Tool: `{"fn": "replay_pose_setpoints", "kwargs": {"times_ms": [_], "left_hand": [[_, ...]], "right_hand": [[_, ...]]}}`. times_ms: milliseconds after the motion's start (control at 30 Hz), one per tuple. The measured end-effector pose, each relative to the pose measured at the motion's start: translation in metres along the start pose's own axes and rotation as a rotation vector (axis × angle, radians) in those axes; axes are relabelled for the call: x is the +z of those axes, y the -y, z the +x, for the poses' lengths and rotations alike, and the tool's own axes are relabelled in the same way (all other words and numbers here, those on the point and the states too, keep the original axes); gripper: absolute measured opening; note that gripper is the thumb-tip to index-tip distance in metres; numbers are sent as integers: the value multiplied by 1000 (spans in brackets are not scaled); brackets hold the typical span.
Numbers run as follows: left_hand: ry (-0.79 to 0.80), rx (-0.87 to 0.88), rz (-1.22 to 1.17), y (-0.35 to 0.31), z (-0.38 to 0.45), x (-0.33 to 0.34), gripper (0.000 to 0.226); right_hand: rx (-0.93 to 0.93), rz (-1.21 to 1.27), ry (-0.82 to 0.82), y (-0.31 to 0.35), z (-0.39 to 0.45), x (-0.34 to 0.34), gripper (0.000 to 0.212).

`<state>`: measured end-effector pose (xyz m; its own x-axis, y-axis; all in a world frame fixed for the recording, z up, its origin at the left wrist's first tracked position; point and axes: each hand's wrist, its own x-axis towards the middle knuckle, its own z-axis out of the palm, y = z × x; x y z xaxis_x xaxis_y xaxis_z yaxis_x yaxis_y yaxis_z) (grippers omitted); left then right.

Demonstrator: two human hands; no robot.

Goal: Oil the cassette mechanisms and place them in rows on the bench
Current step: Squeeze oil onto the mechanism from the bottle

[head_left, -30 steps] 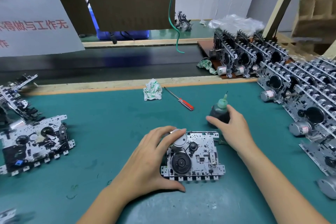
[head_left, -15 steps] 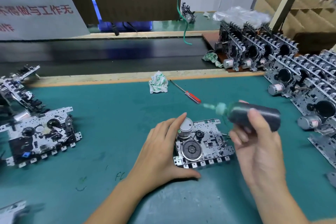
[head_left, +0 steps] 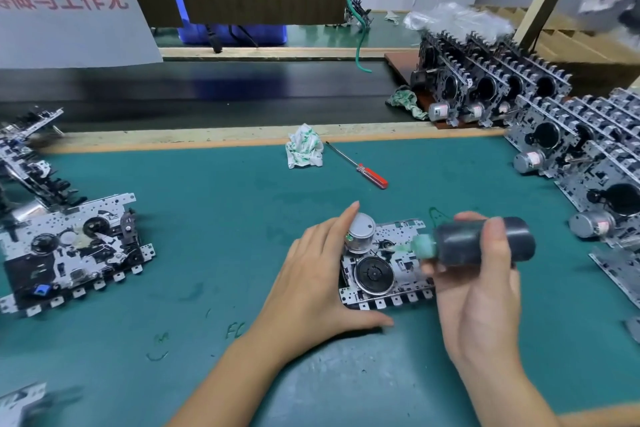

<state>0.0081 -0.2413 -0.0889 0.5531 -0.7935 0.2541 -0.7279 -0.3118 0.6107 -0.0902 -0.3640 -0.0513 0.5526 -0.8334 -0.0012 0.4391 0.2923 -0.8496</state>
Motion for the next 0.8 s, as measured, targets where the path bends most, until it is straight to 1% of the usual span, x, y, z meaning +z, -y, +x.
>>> {"fn": "replay_pose_setpoints", "kwargs": {"times_ms": [67,167,300,433,500,567,633,700,733,800], "left_hand": [[17,-6,-29,2,0,0,114],[63,-5,-61,4,1,-2,115],[134,-26,-130,13,2,-7,117],[197,-62,-258,18,2,-10,120],[214,-73,-297,18,2,-10,120],[221,-86,-312,18,1,-10,119],[223,-102,-325,16,1,-11,119],[194,-132,-342,10,1,-12,113],[155,-166,-356,5,2,-11,106],[19,-208,-335,-7,5,-4,82]], "right_hand": [[-7,48,-32,7,9,-3,23],[-3,70,-52,19,25,-9,27],[-3,-3,20,31,45,-12,29],[63,-135,145,32,64,-2,43],[101,-220,189,25,71,4,46],[121,-278,195,14,74,6,47],[141,-251,165,5,75,4,48],[157,-176,130,3,76,1,50],[157,-132,116,5,77,-1,50],[164,-21,92,11,81,-6,45]]}}
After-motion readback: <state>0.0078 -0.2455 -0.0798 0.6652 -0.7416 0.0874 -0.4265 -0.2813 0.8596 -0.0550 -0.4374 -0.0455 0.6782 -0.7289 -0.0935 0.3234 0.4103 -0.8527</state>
